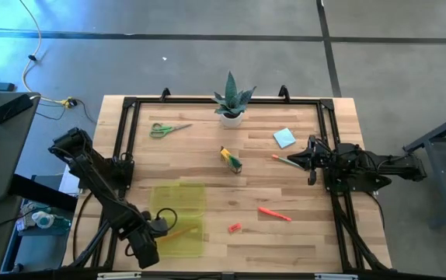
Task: Pack school essentials
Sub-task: Put the orange pen into the yellow supply box
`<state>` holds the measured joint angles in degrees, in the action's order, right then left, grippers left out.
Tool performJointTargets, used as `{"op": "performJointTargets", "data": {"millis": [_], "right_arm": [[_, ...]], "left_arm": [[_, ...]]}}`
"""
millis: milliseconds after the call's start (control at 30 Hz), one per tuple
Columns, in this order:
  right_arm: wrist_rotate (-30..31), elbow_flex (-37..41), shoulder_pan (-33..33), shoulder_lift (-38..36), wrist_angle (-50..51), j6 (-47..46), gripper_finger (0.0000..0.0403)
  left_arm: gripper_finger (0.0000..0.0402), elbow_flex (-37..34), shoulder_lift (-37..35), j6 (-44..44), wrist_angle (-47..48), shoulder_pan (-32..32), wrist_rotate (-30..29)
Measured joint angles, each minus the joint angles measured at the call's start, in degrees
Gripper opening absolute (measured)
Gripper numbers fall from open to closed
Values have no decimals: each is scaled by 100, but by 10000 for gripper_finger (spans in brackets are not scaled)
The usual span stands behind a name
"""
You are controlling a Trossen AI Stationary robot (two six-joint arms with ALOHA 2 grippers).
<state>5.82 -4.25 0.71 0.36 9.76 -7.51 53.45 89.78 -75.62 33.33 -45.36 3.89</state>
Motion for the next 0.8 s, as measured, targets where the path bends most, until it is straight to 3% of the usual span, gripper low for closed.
{"op": "performJointTargets", "data": {"millis": [500,800], "right_arm": [[1,0,0,0,0,0,0],[0,0,0,-2,0,0,0]], "left_arm": [[87,0,-338,1139,5,508,-28],[86,0,-882,2087,258,967,-540]]}}
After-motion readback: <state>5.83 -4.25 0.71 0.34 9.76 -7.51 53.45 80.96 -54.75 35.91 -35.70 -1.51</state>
